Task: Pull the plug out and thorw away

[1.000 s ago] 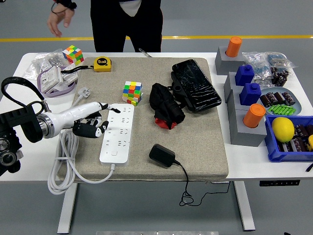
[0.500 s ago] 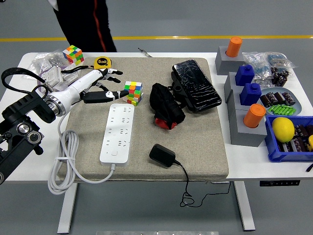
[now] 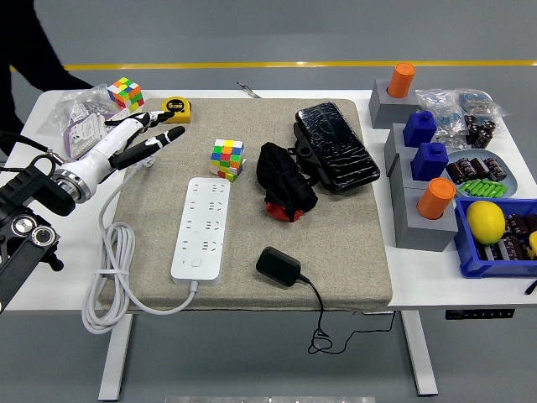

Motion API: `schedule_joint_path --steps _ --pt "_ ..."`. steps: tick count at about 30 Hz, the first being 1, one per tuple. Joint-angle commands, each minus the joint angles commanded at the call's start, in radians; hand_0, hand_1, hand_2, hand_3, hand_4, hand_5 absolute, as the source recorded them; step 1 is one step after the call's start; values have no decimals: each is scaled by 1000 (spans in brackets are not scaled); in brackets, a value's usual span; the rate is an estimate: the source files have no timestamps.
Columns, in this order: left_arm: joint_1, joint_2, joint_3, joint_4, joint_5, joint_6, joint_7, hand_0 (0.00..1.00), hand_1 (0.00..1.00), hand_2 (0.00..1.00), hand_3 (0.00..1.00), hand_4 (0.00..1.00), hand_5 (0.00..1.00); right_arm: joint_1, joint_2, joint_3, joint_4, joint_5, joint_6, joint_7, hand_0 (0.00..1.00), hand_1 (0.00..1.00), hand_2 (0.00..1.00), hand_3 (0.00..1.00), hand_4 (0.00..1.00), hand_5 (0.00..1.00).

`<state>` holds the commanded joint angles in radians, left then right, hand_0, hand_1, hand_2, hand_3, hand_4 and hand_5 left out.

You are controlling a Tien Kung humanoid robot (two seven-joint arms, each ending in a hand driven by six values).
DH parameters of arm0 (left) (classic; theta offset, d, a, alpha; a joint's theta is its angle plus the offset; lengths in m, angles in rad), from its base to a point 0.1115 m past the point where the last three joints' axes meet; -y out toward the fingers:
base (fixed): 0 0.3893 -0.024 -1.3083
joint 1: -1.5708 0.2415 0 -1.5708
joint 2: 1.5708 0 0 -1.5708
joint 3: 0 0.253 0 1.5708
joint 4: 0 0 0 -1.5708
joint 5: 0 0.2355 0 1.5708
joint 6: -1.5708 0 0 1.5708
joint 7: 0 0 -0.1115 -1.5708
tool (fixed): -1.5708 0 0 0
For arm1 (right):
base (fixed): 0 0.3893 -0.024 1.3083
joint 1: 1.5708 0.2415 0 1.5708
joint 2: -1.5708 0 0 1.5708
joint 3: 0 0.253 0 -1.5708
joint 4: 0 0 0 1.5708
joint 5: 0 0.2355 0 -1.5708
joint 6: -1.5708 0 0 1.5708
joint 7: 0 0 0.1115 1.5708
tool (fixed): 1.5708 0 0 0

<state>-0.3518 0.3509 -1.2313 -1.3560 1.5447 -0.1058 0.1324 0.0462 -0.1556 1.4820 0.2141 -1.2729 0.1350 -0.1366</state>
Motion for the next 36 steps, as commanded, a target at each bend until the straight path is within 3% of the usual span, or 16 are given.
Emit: schedule_joint_path --steps 12,22,36 --pt "7 -11 -41 6 -3 -8 11 971 998 991 948 998 998 0 3 28 -10 -22 0 -1 640 677 687 607 998 486" --pt "-7 15 -60 14 1 -12 18 942 998 994 948 998 998 12 0 28 -10 -18 1 0 641 677 687 606 998 486" --pt "24 11 -94 -11 -18 -6 -9 913 997 991 945 998 998 11 -1 57 -18 -36 2 -1 641 678 687 608 998 486"
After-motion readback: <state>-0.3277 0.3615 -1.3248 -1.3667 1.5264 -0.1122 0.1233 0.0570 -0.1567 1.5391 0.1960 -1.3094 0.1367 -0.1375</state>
